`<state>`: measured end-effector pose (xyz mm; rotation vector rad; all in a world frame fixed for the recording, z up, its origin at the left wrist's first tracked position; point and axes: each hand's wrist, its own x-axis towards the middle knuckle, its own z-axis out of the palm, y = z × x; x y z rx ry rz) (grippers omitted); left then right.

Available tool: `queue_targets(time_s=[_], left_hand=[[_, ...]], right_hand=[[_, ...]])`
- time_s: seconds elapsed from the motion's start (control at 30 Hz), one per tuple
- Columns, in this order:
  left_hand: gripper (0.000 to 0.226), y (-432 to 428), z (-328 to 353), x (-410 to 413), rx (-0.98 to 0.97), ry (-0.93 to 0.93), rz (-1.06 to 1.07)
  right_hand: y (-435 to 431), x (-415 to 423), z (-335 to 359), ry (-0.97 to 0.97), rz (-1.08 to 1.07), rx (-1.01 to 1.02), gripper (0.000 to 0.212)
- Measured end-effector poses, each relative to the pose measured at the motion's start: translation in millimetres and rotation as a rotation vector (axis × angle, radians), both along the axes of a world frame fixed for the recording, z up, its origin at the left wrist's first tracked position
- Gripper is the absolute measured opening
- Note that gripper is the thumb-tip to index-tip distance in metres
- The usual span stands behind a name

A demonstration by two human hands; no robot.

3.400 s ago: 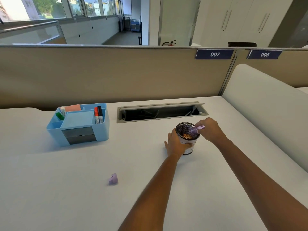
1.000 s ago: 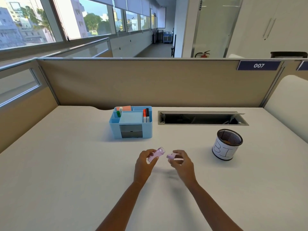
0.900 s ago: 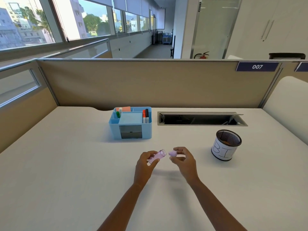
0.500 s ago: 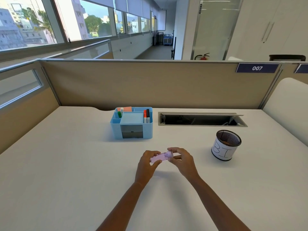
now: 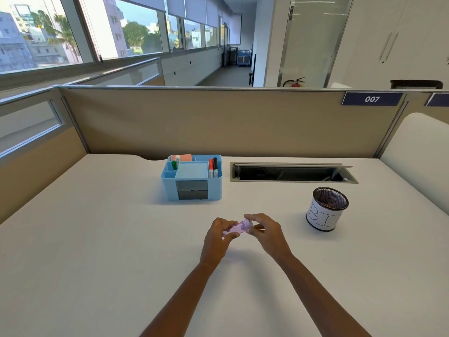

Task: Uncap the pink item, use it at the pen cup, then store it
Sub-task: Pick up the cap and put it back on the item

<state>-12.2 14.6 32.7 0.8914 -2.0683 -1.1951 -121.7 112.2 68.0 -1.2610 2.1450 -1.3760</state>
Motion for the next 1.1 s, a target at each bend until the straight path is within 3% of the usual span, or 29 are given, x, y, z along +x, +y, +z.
queue_targets(time_s=[0.63,0.8,1.0,1.1], left_hand=[[0.023,15,5,-11,-0.040,0.053,0.078],[0.031,19,9,-21,0.103,0.065,0.065],[0.029,20,11,-27,0.322,0.076,0.004],[0.030,22,10,-25,0.448,0.109,-0.039]], right_hand=[[6,3,9,0.073,-0.051,0.058,0.025],[8,13,9,0.116,-0.108,-0.058,0.030],[8,14,-6,0.265,0.044,0.182,0.079],[7,10,-11,0.452,0.045,0.273,0.087]])
